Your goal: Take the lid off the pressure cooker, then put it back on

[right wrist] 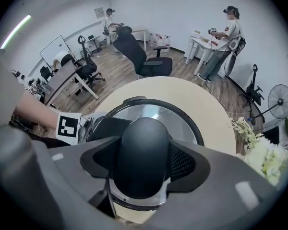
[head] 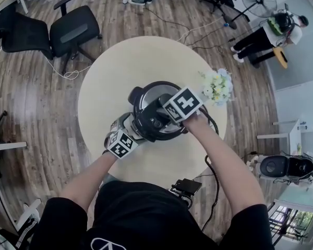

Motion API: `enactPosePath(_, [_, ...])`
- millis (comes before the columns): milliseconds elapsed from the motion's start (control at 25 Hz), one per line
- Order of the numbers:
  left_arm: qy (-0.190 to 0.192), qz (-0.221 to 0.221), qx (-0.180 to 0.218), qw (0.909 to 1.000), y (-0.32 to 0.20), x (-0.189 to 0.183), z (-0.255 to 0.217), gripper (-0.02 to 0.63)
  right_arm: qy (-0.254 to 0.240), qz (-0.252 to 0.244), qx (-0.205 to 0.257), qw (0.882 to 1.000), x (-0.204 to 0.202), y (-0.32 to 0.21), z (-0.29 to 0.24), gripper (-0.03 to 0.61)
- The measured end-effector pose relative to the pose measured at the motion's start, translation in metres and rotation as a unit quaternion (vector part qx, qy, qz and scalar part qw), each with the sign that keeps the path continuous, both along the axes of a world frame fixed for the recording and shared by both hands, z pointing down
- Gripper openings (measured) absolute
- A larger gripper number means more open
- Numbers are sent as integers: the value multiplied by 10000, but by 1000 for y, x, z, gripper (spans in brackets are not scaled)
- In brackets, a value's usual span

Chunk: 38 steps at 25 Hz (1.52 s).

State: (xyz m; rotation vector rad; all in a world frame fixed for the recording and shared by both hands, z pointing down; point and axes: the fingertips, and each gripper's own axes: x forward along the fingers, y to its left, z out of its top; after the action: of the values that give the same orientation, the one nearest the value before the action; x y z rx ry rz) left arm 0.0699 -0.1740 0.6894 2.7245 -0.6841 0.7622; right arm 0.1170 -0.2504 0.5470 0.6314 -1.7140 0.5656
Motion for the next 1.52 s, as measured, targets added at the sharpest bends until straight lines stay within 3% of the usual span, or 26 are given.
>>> enactPosePath(200, [18, -43, -6, 10000, 1, -1, 1, 591, 289, 196, -244, 9991, -1, -1, 2, 301])
enactPosePath(360, [-35, -32, -35, 10000, 0, 0, 1, 591, 341, 65, -261, 9991, -1, -3, 2, 308])
enactPosePath(480, [-79, -48, -58, 9999, 0, -1, 0, 591, 522, 644, -318, 9961, 1, -4, 4, 303])
enactPosePath(560, [-60, -56, -54, 10000, -1, 1, 0, 589, 541, 753, -325, 9952, 4, -3, 6, 295])
enactPosePath(760, [-58, -6, -64, 10000, -1, 1, 2, 589, 255, 371, -236, 9987, 5, 0, 7, 296])
enactPosePath(960, [-47, 1, -66, 10000, 0, -1, 1, 591, 56, -610, -171, 9980, 0, 7, 5, 302])
enactPosePath(1280, [-62, 20, -83, 9999, -1, 0, 0, 591, 658, -2384, -296, 9685, 8, 18, 7, 316])
enactPosePath(1520, [-104, 39, -106, 9999, -2, -3, 3, 589, 703, -2482, -251, 9658, 7, 16, 11, 316])
